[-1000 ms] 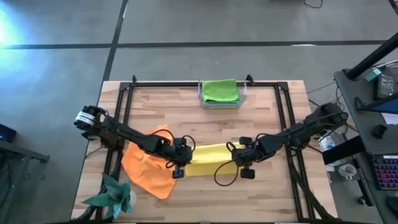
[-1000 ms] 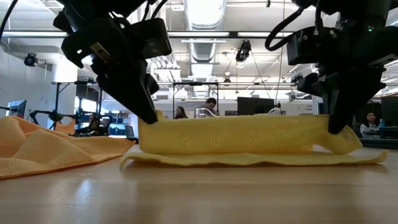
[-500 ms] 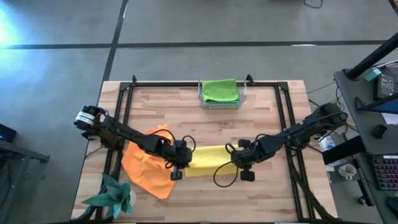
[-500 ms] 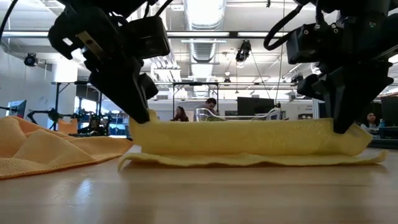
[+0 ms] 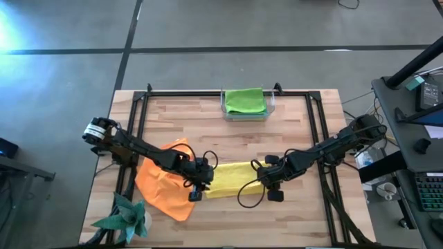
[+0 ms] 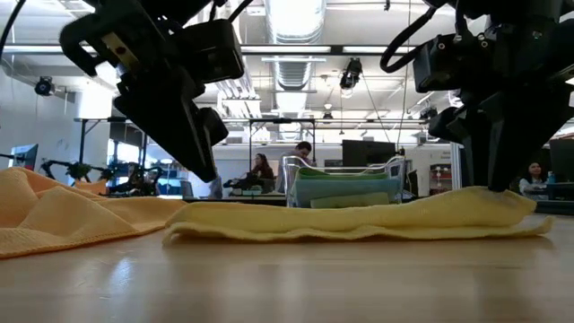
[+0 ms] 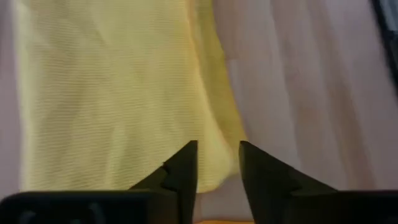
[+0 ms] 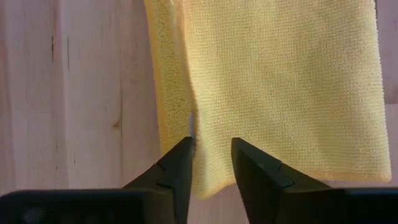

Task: Fold microfiber towels
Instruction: Fold the yellow microfiber cloth

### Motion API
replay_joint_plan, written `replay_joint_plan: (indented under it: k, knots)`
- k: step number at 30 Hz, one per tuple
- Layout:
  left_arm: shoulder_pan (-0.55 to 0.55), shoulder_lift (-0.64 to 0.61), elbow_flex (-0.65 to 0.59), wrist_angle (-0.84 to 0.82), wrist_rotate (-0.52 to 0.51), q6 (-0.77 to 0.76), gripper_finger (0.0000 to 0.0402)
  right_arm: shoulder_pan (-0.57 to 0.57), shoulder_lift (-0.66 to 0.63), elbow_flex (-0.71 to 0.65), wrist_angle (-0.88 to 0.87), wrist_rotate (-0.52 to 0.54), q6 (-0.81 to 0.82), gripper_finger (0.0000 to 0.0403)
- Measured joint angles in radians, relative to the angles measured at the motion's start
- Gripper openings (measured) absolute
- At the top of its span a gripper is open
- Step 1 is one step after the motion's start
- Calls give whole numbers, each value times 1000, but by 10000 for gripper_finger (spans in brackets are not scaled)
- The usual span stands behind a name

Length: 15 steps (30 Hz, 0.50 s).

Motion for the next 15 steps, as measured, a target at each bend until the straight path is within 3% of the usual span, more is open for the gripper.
replay_joint_plan:
  k: [5,9,15]
  knots:
    - [-1,0,8,1,21,-44,138,0,-18,0,-1,-85,66,131]
    - [1,0,8,2,-35,-77,143,0,-35,0,-1,-155,120,139]
    - [2,-1,-5,4,-155,-78,134,-10,-22,0,78,-24,116,134]
